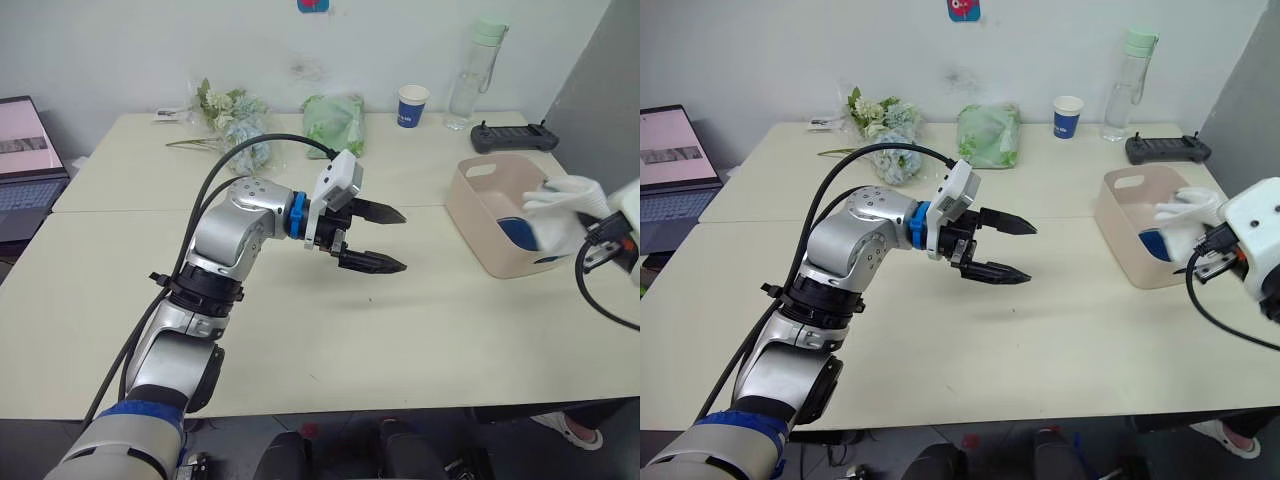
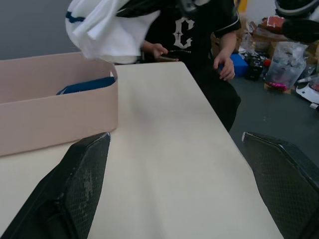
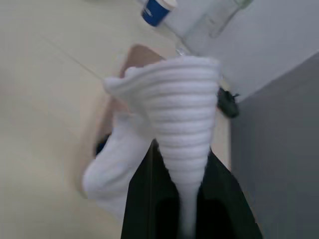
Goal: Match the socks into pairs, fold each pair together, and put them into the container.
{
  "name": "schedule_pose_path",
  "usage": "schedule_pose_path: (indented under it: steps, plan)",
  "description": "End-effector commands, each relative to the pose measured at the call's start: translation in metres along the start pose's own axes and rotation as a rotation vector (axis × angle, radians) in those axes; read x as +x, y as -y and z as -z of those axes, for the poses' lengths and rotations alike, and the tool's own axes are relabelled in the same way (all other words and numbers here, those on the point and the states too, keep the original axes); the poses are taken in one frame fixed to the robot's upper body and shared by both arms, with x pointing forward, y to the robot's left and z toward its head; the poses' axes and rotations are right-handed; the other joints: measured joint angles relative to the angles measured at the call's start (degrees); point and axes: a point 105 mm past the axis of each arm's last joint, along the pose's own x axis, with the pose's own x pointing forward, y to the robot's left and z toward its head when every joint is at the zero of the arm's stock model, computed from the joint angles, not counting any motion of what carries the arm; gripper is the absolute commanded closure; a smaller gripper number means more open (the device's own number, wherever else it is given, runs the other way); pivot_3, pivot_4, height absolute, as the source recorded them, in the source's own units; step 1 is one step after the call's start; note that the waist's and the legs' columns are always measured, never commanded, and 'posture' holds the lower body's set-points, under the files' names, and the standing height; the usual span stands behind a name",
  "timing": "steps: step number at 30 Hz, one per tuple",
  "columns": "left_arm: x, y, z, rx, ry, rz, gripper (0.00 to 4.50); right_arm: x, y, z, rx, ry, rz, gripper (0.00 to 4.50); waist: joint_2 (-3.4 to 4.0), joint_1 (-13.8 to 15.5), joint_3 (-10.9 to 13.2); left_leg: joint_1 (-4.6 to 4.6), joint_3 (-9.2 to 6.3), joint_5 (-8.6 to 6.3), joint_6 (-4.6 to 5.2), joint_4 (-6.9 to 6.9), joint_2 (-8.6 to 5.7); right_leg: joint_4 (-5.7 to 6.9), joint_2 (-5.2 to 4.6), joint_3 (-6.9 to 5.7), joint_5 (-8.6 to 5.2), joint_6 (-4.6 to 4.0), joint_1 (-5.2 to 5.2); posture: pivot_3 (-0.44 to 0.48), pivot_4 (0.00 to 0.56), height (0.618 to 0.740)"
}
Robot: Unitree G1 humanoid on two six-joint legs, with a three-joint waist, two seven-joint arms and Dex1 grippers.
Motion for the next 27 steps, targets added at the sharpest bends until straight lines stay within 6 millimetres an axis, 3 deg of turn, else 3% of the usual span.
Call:
schedule_pose_path:
  steps: [1, 4, 9, 14, 21, 26, 27]
  plan:
    - [0.005, 0.006, -0.011, 0.045, 0.02, 0.023, 0.07, 0.018, 0.009, 0.004, -0.217, 0.002, 0.038, 4.5, 0.0, 0.03, 0.01, -0.01, 0.0, 0.0, 0.0, 0.0, 0.02, 0.01, -0.01, 0.0, 0.0, 0.0, 0.0, 0.0, 0.15, 0.74]
    - [0.008, 0.007, -0.011, 0.051, 0.021, 0.021, 0.07, 0.038, 0.015, 0.011, -0.405, -0.024, 0.064, 4.5, 0.04, 0.05, 0.03, -0.06, 0.0, 0.0, -0.01, 0.07, 0.06, 0.02, -0.06, 0.04, 0.0, 0.0, -0.02, 0.0, 0.15, 0.74]
    - [0.009, 0.007, -0.01, 0.058, 0.019, 0.012, 0.07, 0.07, 0.007, 0.014, -0.591, -0.037, 0.021, 4.5, 0.08, 0.11, 0.05, -0.08, 0.1, 0.02, -0.04, 0.13, 0.04, 0.02, -0.11, 0.07, 0.03, 0.04, -0.08, 0.0, 0.15, 0.74]
    - [0.011, 0.007, -0.01, 0.06, 0.023, 0.007, 0.07, 0.089, 0.005, 0.033, -0.655, -0.109, -0.055, 4.5, 0.08, 0.26, 0.05, -0.13, 0.06, 0.02, -0.05, 0.14, 0.04, 0.01, -0.13, 0.06, 0.03, 0.04, -0.11, 0.0, 0.15, 0.74]
    - [0.009, 0.006, -0.007, 0.061, 0.013, -0.005, 0.0, 0.078, -0.005, 0.013, -0.475, -0.102, -0.255, 2.1, 0.11, 0.38, 0.07, -0.27, -0.06, 0.1, -0.19, 0.19, 0.05, -0.01, -0.17, 0.05, 0.04, 0.03, -0.17, 0.0, 0.15, 0.74]
    - [0.007, 0.003, -0.006, 0.065, 0.006, -0.015, 0.0, 0.052, 0.0, -0.003, -0.312, -0.122, -0.341, 0.25, 0.14, 0.44, 0.08, -0.31, -0.18, 0.02, -0.04, 0.23, 0.04, 0.05, -0.18, -0.03, 0.04, 0.02, -0.17, 0.0, 0.15, 0.74]
    - [0.007, 0.003, -0.006, 0.066, 0.005, -0.016, 0.0, 0.047, 0.003, -0.005, -0.291, -0.124, -0.347, 0.08, 0.14, 0.45, 0.08, -0.31, -0.2, 0.02, -0.04, 0.25, 0.05, 0.05, -0.18, -0.04, 0.04, 0.03, -0.16, 0.0, 0.15, 0.74]
